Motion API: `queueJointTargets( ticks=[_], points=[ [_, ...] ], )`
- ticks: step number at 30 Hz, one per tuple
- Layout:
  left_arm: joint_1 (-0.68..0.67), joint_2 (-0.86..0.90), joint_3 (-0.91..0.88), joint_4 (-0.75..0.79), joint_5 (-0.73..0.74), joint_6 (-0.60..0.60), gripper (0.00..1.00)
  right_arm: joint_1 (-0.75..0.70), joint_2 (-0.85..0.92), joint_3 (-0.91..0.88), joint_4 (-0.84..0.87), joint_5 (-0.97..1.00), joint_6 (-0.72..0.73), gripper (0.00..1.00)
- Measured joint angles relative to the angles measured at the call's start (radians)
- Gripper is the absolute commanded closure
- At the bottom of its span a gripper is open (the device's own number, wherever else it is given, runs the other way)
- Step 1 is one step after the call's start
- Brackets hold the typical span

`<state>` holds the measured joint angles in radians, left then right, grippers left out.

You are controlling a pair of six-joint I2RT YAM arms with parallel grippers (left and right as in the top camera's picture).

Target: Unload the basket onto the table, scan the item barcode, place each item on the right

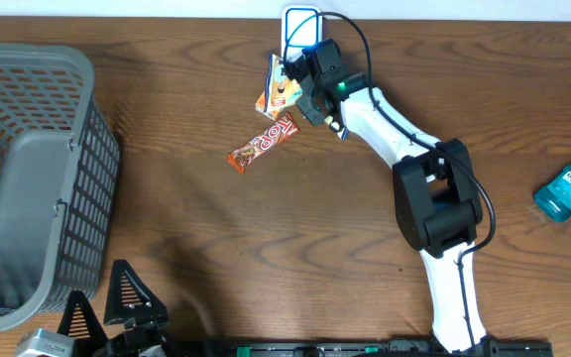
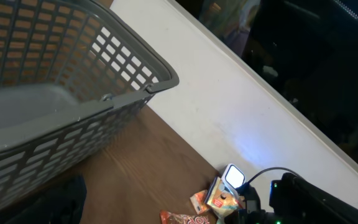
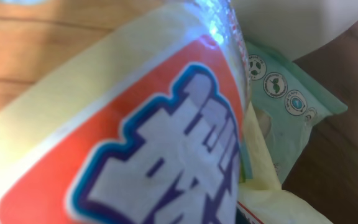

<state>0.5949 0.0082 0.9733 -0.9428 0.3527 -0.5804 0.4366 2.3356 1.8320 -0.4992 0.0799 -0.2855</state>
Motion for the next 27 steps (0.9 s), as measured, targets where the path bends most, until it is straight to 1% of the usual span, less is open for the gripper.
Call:
queueJointTargets(
  ticks=[4, 5, 8, 13, 16, 18, 23, 27],
  points=[
    [0.0, 0.0, 0.0, 0.0, 0.0, 0.0, 0.02, 0.003, -0.01, 0.006, -0.026, -0.002, 0.117, 0.99],
    [0.0, 0.0, 0.0, 0.0, 0.0, 0.0, 0.02, 0.003, -0.025, 0.006, -0.064, -0.029, 0.167, 0.99],
    [0.0, 0.0, 0.0, 0.0, 0.0, 0.0, 0.02, -0.008, -0.076, 0.003, -0.138, -0.139, 0.238, 0.99],
    [0.0, 0.0, 0.0, 0.002, 0.0, -0.016, 0.02, -0.016, -0.228, 0.002, -0.209, -0.298, 0.3, 0.99],
    [0.0, 0.0, 0.0, 0.003, 0.0, -0.034, 0.02, -0.008, -0.299, 0.004, -0.255, -0.34, 0.344, 0.99],
    [-0.008, 0.0, 0.0, 0.003, 0.0, -0.048, 0.02, 0.003, -0.322, 0.007, -0.29, -0.362, 0.399, 0.99],
    [-0.09, 0.0, 0.0, 0.003, 0.0, -0.058, 0.02, 0.023, -0.315, 0.007, -0.4, -0.414, 0.615, 0.99],
    [-0.18, 0.0, 0.0, 0.003, 0.0, -0.067, 0.02, 0.024, -0.313, 0.007, -0.404, -0.502, 0.717, 0.99]
  ],
)
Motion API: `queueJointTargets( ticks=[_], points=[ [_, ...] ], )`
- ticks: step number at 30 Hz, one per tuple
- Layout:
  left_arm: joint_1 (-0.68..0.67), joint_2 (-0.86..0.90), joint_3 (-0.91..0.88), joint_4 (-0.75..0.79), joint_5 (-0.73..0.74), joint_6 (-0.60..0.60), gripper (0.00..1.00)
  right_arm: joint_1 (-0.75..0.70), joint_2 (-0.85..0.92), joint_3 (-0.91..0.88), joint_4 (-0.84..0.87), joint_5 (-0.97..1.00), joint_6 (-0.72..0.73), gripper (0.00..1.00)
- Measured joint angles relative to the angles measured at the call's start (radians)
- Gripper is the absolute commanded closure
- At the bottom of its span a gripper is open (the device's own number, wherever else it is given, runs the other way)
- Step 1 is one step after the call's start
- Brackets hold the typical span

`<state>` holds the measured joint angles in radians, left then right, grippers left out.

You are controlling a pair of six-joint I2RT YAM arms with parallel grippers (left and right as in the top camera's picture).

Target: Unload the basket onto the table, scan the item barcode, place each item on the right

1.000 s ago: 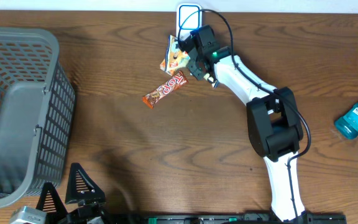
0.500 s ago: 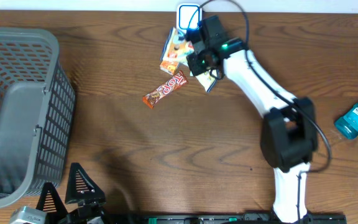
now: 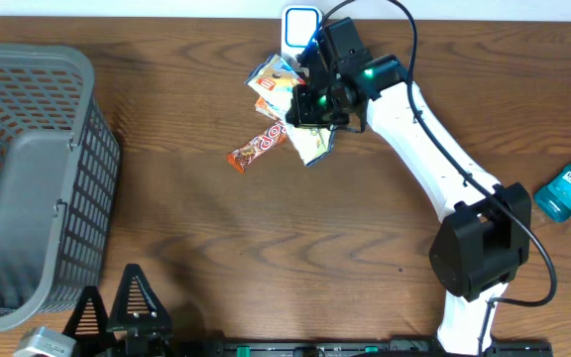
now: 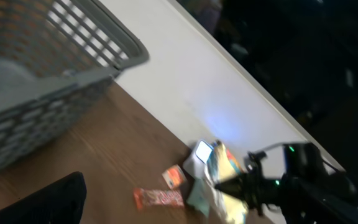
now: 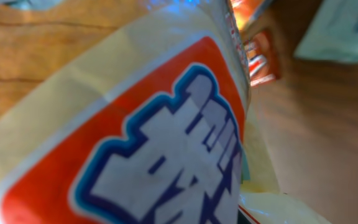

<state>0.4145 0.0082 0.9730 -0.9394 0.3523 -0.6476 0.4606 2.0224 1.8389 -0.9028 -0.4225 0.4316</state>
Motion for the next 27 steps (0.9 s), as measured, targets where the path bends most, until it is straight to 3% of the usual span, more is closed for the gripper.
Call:
queueJointTargets(
  ticks=[6, 17, 27],
  points=[
    [-0.096, 0.0, 0.0, -0.001, 0.0, -0.004, 0.02, 0.011, 0.0, 0.0, -0.007, 0.026, 0.052, 0.99],
    [-0.036, 0.0, 0.0, -0.002, 0.0, -0.004, 0.02, 0.126, 0.0, 0.0, 0.001, 0.106, 0.066, 0.99],
    [-0.031, 0.0, 0.0, -0.002, 0.0, -0.004, 0.02, 0.131, 0.0, 0.0, 0.001, 0.176, 0.066, 0.99]
  ],
)
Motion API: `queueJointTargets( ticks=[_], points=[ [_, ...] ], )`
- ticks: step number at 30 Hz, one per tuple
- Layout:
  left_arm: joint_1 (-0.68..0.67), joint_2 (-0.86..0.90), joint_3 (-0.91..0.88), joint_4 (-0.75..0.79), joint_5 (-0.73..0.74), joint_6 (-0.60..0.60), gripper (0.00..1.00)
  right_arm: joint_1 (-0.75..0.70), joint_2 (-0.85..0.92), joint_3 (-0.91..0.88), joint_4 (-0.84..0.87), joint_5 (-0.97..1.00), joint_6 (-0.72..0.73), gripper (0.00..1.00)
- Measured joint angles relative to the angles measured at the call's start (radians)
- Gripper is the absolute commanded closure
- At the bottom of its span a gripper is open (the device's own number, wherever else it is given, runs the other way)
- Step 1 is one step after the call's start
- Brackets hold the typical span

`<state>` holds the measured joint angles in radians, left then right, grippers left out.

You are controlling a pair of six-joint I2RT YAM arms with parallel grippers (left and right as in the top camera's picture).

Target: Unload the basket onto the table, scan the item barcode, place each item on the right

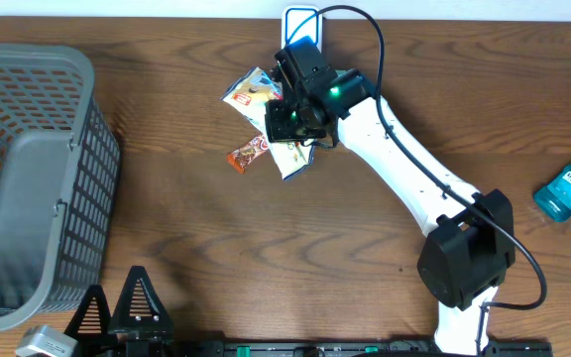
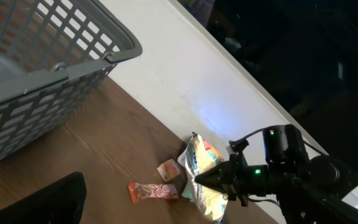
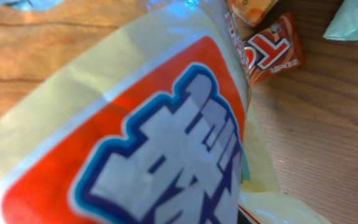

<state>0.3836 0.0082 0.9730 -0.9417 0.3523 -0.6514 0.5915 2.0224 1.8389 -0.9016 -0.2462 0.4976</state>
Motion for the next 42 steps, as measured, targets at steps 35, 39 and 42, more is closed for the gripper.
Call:
queueJointTargets(
  ticks=[35, 39, 42],
  points=[
    [0.0, 0.0, 0.0, 0.0, 0.0, 0.0, 0.02, 0.049, 0.0, 0.0, 0.042, 0.073, -0.129, 0.99],
    [0.0, 0.0, 0.0, 0.0, 0.0, 0.0, 0.02, 0.049, 0.0, -0.001, 0.154, 0.14, -0.185, 0.99],
    [0.0, 0.0, 0.0, 0.0, 0.0, 0.0, 0.02, 0.049, 0.0, -0.001, 0.232, 0.185, -0.203, 0.99]
  ],
)
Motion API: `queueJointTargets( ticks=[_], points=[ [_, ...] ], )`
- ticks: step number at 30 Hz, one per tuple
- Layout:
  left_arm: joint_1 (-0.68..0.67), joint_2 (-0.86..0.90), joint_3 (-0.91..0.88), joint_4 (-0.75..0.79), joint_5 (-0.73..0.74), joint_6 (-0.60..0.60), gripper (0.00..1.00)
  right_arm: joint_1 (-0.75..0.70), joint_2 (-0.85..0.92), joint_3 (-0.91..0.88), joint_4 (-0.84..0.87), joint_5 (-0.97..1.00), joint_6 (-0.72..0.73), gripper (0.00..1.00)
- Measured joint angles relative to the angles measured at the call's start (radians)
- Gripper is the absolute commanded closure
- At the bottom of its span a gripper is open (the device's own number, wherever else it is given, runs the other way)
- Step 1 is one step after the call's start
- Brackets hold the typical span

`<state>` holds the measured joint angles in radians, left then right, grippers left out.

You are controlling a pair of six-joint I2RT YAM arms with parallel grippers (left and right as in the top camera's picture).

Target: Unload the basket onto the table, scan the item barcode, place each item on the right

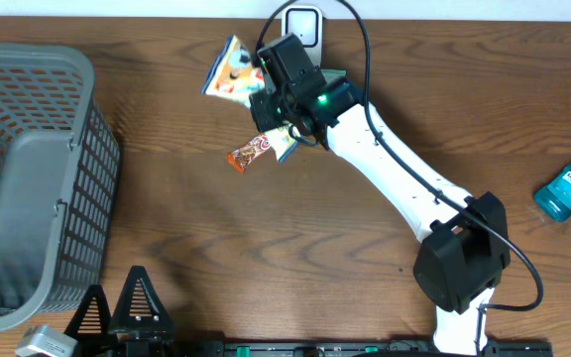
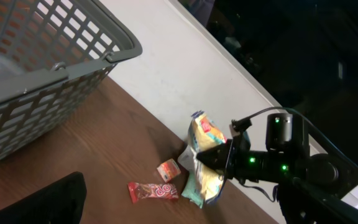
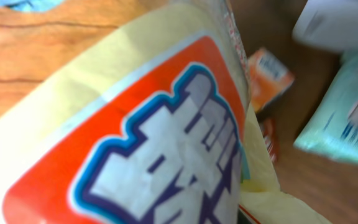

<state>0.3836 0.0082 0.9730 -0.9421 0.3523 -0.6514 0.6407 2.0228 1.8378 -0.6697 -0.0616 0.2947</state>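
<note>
My right gripper (image 1: 263, 77) is shut on a yellow snack bag (image 1: 230, 69) with an orange and blue label and holds it above the table, just left of the white scanner (image 1: 303, 22) at the far edge. The bag (image 3: 135, 124) fills the right wrist view and hides the fingers. In the left wrist view the bag (image 2: 205, 140) hangs upright from the arm. No barcode shows in any view. My left gripper (image 1: 115, 305) rests open at the near left edge, holding nothing.
A red candy bar (image 1: 249, 151), a small orange packet (image 2: 168, 169) and a mint green packet (image 2: 194, 186) lie on the table below the held bag. A grey basket (image 1: 87, 149) stands at the left. A blue bottle (image 1: 568, 188) lies at the far right.
My right gripper has moved the bag toward the far edge and a little left, from above the candy bar to beside the scanner. The left arm has not moved.
My right gripper was shut on the bag down among the packets by the scanner. Then it held the bag lifted just below the scanner. Then it held it further left, over the candy bar. Now the bag is up at the scanner's left side.
</note>
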Motion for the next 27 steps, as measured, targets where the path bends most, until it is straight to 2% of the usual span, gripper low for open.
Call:
queueJointTargets(
  ticks=[5, 9, 11, 14, 21, 27],
  points=[
    [0.0, 0.0, 0.0, 0.0, 0.0, 0.0, 0.02, -0.001, 0.029, 0.0, 0.12, 0.042, -0.038, 0.99],
    [0.0, 0.0, 0.0, 0.0, 0.0, 0.0, 0.02, -0.003, 0.101, 0.0, 0.275, 0.112, -0.079, 0.96],
    [0.0, 0.0, 0.0, 0.0, 0.0, 0.0, 0.02, -0.011, 0.151, 0.0, 0.359, 0.132, -0.092, 0.99],
    [0.0, 0.0, 0.0, 0.0, 0.0, 0.0, 0.02, -0.037, 0.216, -0.003, 0.503, 0.144, -0.104, 0.99],
    [0.0, 0.0, -0.003, 0.0, 0.0, 0.005, 0.02, -0.153, 0.278, -0.005, 0.799, 0.088, -0.095, 0.99],
    [0.0, 0.0, -0.038, 0.013, 0.0, 0.005, 0.02, -0.225, 0.307, 0.013, 0.961, 0.032, -0.031, 0.99]
  ],
)
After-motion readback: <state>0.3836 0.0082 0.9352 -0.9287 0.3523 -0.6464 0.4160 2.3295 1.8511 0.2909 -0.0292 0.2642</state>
